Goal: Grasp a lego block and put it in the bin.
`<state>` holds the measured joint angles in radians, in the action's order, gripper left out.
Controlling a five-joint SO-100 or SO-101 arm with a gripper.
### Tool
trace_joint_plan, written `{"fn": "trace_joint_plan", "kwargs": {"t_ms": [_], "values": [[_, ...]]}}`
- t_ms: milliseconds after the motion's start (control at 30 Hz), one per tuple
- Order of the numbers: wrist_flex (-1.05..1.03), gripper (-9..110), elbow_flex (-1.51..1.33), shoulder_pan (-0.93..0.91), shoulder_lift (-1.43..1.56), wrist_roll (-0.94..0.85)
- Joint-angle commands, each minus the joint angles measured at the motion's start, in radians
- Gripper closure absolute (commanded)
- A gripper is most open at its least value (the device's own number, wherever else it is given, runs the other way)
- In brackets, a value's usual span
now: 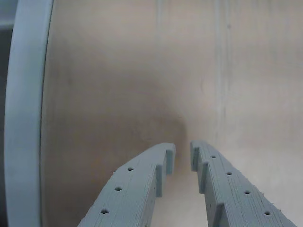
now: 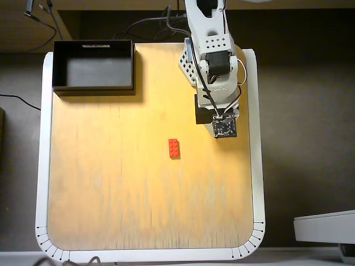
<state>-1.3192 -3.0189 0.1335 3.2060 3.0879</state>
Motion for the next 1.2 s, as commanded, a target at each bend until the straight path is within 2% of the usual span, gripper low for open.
{"fn": "trace_joint_plan", "kwargs": {"t_ms": [0, 133, 367, 667, 833, 1167], "values": [[-0.003, 101, -0.126, -0.017, 0.018, 0.117], [-0.005, 101, 0.074, -0.081, -0.207, 0.233], [-0.005, 101, 0.476, -0.207, -0.646, 0.272], [-0.005, 101, 0.842, -0.437, -0.916, 0.453], [-0.005, 101, 0.91, -0.546, -0.956, 0.54], [0.028, 92, 0.911, -0.696, -1.057, 0.663]]}}
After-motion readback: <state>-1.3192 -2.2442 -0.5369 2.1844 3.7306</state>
